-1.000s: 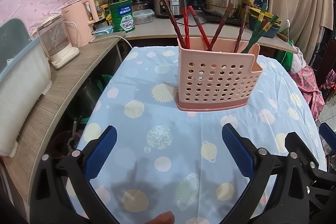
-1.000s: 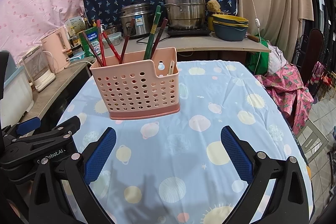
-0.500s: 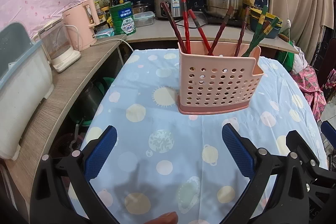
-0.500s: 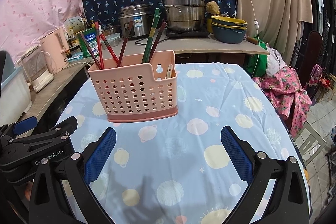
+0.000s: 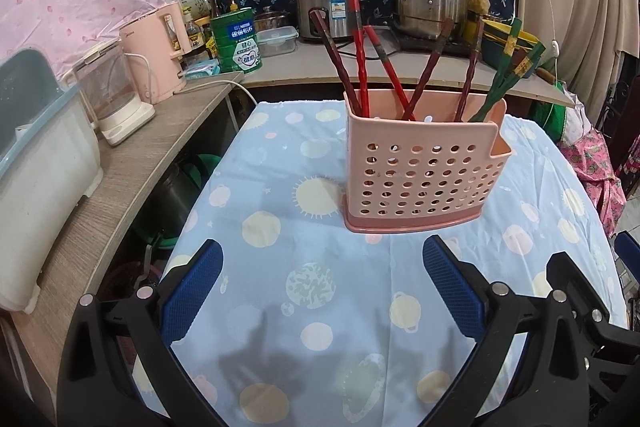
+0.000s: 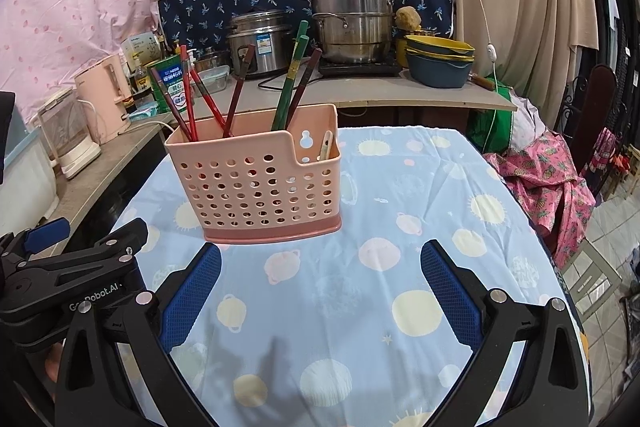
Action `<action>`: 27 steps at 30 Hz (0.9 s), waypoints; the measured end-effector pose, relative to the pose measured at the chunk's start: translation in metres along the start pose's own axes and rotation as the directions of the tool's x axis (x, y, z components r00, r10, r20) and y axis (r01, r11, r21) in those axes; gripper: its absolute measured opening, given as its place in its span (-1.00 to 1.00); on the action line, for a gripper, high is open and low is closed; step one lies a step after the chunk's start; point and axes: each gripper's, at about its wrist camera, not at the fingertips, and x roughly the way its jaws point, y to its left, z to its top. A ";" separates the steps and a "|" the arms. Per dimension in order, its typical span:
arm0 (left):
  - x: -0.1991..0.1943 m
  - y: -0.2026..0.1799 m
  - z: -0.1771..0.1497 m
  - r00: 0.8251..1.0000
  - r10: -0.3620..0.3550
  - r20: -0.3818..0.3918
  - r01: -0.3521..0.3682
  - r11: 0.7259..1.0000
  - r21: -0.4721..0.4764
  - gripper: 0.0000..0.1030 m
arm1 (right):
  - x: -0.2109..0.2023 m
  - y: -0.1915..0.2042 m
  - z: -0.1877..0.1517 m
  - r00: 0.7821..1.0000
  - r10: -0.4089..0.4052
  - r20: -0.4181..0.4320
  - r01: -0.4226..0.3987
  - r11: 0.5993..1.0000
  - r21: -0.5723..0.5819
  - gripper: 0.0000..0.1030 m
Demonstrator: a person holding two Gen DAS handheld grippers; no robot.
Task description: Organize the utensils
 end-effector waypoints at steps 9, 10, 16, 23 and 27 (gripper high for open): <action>0.008 0.001 0.004 1.000 0.008 -0.009 -0.008 1.000 0.001 0.85 | 0.008 0.003 0.003 1.000 0.001 -0.004 -0.001 1.000 -0.003 0.87; 0.009 0.001 0.005 1.000 0.008 -0.009 -0.008 1.000 0.001 0.85 | 0.009 0.003 0.004 1.000 0.001 -0.005 -0.001 1.000 -0.003 0.87; 0.010 0.001 0.006 1.000 0.011 -0.007 -0.011 1.000 0.002 0.85 | 0.011 0.004 0.004 1.000 -0.001 -0.003 0.001 1.000 -0.004 0.87; 0.012 0.002 0.008 1.000 0.015 -0.007 -0.015 1.000 0.000 0.86 | 0.014 0.003 0.006 1.000 -0.002 -0.003 0.002 1.000 -0.006 0.87; 0.015 0.003 0.010 1.000 0.019 -0.004 -0.019 1.000 -0.005 0.86 | 0.017 0.004 0.008 1.000 -0.003 -0.004 0.003 1.000 -0.010 0.87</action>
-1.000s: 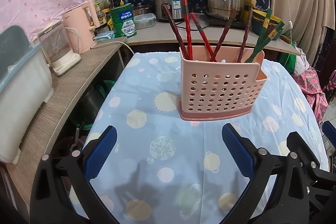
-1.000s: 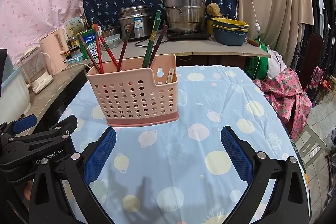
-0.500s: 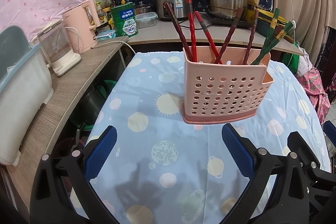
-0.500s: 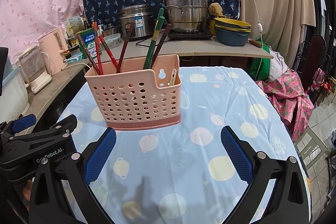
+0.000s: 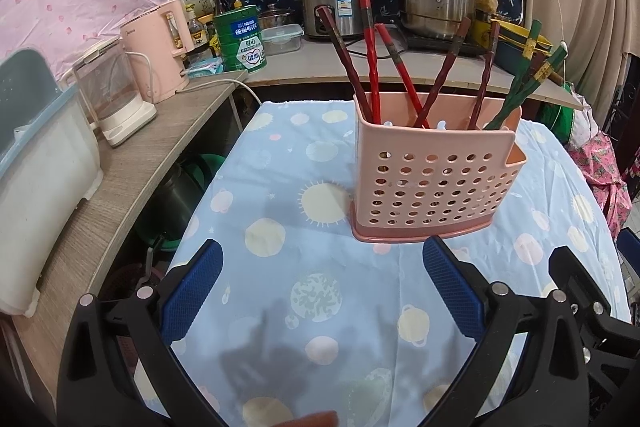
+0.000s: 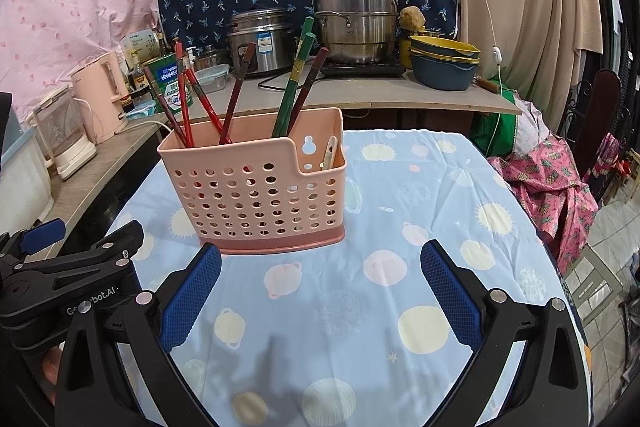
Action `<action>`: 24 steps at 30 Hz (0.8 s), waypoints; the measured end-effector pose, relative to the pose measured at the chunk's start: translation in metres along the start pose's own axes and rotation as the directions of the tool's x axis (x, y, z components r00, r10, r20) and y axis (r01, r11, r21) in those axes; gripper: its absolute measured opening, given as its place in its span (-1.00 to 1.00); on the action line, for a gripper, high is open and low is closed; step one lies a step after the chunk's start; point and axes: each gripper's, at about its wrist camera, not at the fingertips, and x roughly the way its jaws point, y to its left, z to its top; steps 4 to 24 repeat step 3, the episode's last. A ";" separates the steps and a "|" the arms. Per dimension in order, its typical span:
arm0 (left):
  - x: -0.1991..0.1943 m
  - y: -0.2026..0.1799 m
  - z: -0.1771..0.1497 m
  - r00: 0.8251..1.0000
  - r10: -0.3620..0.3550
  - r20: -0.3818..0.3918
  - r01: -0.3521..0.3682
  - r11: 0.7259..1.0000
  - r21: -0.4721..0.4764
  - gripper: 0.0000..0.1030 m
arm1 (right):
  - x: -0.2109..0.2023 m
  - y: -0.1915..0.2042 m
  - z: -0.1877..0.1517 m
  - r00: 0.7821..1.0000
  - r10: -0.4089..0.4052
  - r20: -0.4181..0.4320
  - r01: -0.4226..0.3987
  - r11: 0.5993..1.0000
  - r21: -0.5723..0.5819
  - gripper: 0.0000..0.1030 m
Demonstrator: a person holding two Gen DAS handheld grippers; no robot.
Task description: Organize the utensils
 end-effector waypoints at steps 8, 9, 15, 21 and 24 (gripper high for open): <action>0.001 0.001 0.001 1.000 0.000 0.004 0.000 1.000 0.000 0.86 | 0.003 0.000 0.002 1.000 -0.001 -0.003 0.001 1.000 0.003 0.87; 0.001 0.001 0.001 1.000 0.000 0.004 0.000 1.000 0.000 0.86 | 0.003 0.000 0.002 1.000 -0.001 -0.003 0.001 1.000 0.003 0.87; 0.001 0.001 0.001 1.000 0.000 0.004 0.000 1.000 0.000 0.86 | 0.003 0.000 0.002 1.000 -0.001 -0.003 0.001 1.000 0.003 0.87; 0.001 0.001 0.001 1.000 0.000 0.004 0.000 1.000 0.000 0.86 | 0.003 0.000 0.002 1.000 -0.001 -0.003 0.001 1.000 0.003 0.87; 0.001 0.001 0.001 1.000 0.000 0.004 0.000 1.000 0.000 0.86 | 0.003 0.000 0.002 1.000 -0.001 -0.003 0.001 1.000 0.003 0.87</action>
